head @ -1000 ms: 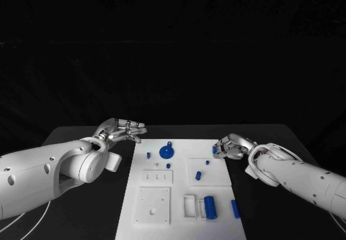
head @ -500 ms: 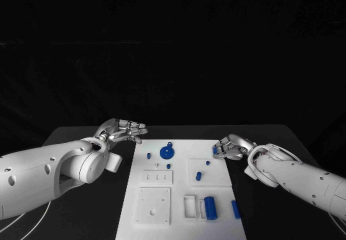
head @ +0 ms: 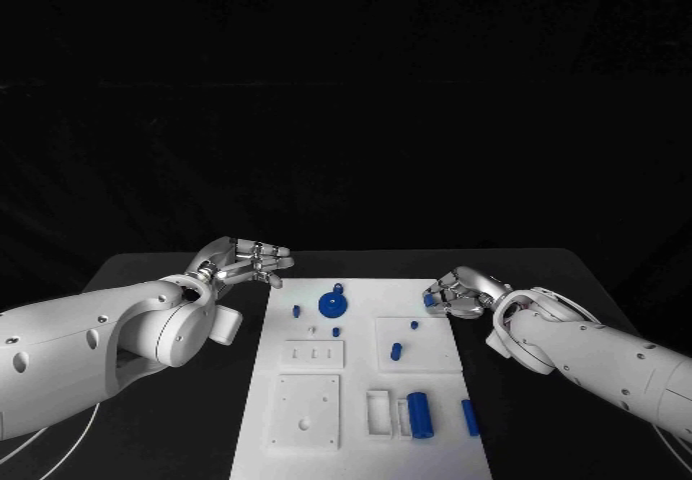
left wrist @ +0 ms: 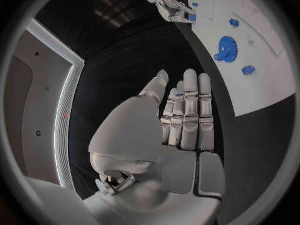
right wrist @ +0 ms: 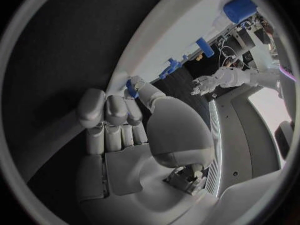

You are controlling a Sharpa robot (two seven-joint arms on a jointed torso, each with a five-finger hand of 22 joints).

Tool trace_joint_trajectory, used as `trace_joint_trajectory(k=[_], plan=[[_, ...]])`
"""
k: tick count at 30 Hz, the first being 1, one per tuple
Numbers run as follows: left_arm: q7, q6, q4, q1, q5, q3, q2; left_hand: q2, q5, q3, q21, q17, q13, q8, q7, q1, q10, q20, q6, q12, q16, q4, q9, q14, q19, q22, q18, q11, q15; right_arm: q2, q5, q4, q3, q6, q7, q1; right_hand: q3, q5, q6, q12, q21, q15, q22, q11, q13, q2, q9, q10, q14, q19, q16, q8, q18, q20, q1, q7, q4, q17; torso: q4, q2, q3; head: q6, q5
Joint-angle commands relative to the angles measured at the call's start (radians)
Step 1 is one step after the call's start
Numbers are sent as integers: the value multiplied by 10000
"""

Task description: Assemble the parts on the task board

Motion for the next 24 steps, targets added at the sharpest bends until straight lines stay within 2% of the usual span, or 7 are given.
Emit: trace_joint_trajectory(k=[1,7,12,16,18,20,24], plan=[[20,159,31,31,-75,6,0,4,-13,42,-40,7,9,-23,-35,66,-70,-20,-18,19,-19,-14,-5,-31,2,9,-46,27,18,12,13,34,-7,-401,-3,-20,108,-8,749,42,48,-65,1223,-80,13,2,50,-8,3,422,30,46,-140,-105,-178,-162,-6,27,-1,1,5,-6,-20],[-17,188,40,31,-100,6,8,28,-16,41,-26,12,11,-23,-41,57,-20,-20,-4,22,-9,1,-5,-27,-11,36,-46,11,13,6,92,188,-7,-696,-87,-21,286,12,866,36,88,-67,1230,-99,47,-57,54,31,24,429,8,45,-162,-115,-259,-186,-47,74,-10,0,2,5,-34],[-219,289,56,32,-291,7,33,83,-22,-2,-54,23,12,-9,-126,-96,280,-32,183,24,9,126,8,-14,-1,27,-78,-92,-19,-85,104,574,-1,-863,-399,-18,285,73,967,41,95,-58,1229,-115,58,-132,62,53,32,438,4,47,-145,-96,-310,-214,-43,78,-35,-21,5,63,-26],[-638,450,48,35,-488,10,106,121,-52,-137,-139,33,19,1,-268,-394,815,-66,412,34,37,385,19,43,75,-45,-138,-266,-77,-182,-41,1060,20,-912,-935,35,131,92,1074,40,76,-61,1223,-138,68,-193,67,70,36,439,-10,53,-133,-91,-308,-250,-4,72,-43,-47,4,128,-20],[-944,605,15,36,-582,12,188,150,-92,-222,-152,63,36,63,-399,-564,1246,-111,711,78,110,539,50,173,176,-72,-161,-412,-147,-190,-191,1302,30,-861,-1318,108,-10,197,1141,43,39,-68,1213,-163,75,-238,70,79,36,436,-25,45,-134,-91,-349,-289,70,59,-72,-94,6,130,32],[-1294,806,-29,37,-728,13,286,162,-147,-295,-138,148,36,24,-483,-620,1637,-211,933,55,277,629,36,379,334,-90,-208,-535,-251,-175,-465,1527,36,-750,-1692,193,-189,275,1248,21,9,-74,1206,-201,70,-289,81,53,37,435,-38,56,-135,-99,-358,-336,149,50,-88,-139,9,135,80],[-1951,1130,-137,39,-991,14,514,191,-171,-419,108,644,52,-24,-629,-587,2403,-494,1258,38,971,689,3,703,713,37,-329,-788,-497,-99,-1018,1905,42,-632,-2349,327,-495,138,1341,27,0,-103,1207,-234,95,-317,79,67,44,449,-37,46,-156,-126,-233,-394,356,59,-121,-254,0,135,180]])
